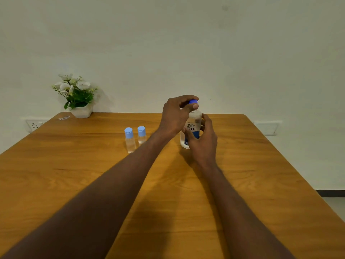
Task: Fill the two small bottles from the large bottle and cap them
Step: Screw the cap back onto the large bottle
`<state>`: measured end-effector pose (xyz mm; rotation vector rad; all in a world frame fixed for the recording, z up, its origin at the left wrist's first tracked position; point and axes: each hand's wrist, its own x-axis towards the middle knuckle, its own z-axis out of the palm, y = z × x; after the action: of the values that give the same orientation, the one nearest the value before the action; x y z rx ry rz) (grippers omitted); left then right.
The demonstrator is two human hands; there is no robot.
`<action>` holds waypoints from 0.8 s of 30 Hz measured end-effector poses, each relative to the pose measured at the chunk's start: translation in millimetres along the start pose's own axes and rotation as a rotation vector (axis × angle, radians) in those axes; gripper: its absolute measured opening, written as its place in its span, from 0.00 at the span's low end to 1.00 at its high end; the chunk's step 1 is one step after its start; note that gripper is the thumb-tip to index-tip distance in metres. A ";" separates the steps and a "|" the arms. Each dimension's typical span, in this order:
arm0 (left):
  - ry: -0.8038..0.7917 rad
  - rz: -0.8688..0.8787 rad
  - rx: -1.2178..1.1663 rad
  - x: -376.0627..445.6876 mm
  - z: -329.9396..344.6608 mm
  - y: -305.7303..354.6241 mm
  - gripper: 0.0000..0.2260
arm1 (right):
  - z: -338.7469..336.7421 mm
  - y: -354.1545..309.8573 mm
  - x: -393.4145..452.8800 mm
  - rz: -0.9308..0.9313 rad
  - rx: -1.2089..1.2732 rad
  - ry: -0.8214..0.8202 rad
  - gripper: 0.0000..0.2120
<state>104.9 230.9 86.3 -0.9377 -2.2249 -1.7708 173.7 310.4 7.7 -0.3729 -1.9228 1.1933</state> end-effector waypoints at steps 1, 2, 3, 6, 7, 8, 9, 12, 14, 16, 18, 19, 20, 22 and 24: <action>-0.026 -0.001 -0.019 0.7 -1.9 -1.1 0.10 | 0.4 0.1 -0.1 0.000 -0.005 0.002 0.35; -0.049 0.001 -0.031 1.5 -3.1 -2.1 0.10 | 0.9 0.2 0.2 0.003 -0.011 0.003 0.35; -0.067 0.005 -0.035 2.0 -3.8 -2.8 0.10 | 1.5 0.1 0.5 0.009 -0.015 0.002 0.35; -0.101 0.022 -0.029 2.2 -4.6 -2.5 0.10 | 2.3 -0.1 1.4 0.019 -0.026 0.003 0.35; -0.111 0.022 -0.026 2.3 -4.9 -2.3 0.10 | 2.3 -0.4 1.3 0.015 -0.031 0.004 0.35; -0.120 0.017 -0.024 2.2 -5.3 -2.4 0.11 | 2.2 -0.8 1.0 0.012 -0.036 0.005 0.35; -0.128 0.008 -0.026 2.5 -5.9 -2.5 0.12 | 2.0 -1.2 1.0 0.011 -0.037 0.004 0.35; -0.153 -0.007 -0.039 2.3 -7.4 -2.1 0.13 | 1.6 -1.3 0.8 0.011 -0.034 -0.001 0.35; -0.173 -0.007 -0.058 1.0 -8.7 -2.9 0.14 | 0.9 -2.1 0.7 0.011 -0.035 -0.001 0.35; -0.179 0.000 -0.087 -1.2 -10.4 -5.3 0.15 | 0.2 -2.6 0.0 0.003 -0.032 -0.002 0.35; -0.178 0.020 -0.099 -1.4 -12.6 -8.3 0.16 | -0.3 -3.5 -0.7 0.003 -0.030 -0.007 0.35; -0.175 0.032 -0.098 -0.8 -13.8 -9.2 0.15 | -0.4 -3.9 -1.0 0.006 -0.031 -0.008 0.35; -0.169 0.043 -0.102 -0.1 -14.4 -9.6 0.15 | -0.3 -4.0 -1.1 0.004 -0.032 -0.008 0.35; -0.145 0.065 -0.115 1.2 -14.3 -9.8 0.12 | -0.3 -4.0 -1.2 -0.005 -0.034 -0.006 0.35; -0.117 0.079 -0.107 1.6 -13.1 -9.3 0.11 | -0.1 -3.6 -1.1 -0.004 -0.037 -0.007 0.35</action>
<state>95.0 218.4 83.2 -1.1625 -2.1452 -1.8611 175.1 307.9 10.2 -0.3851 -1.9526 1.1599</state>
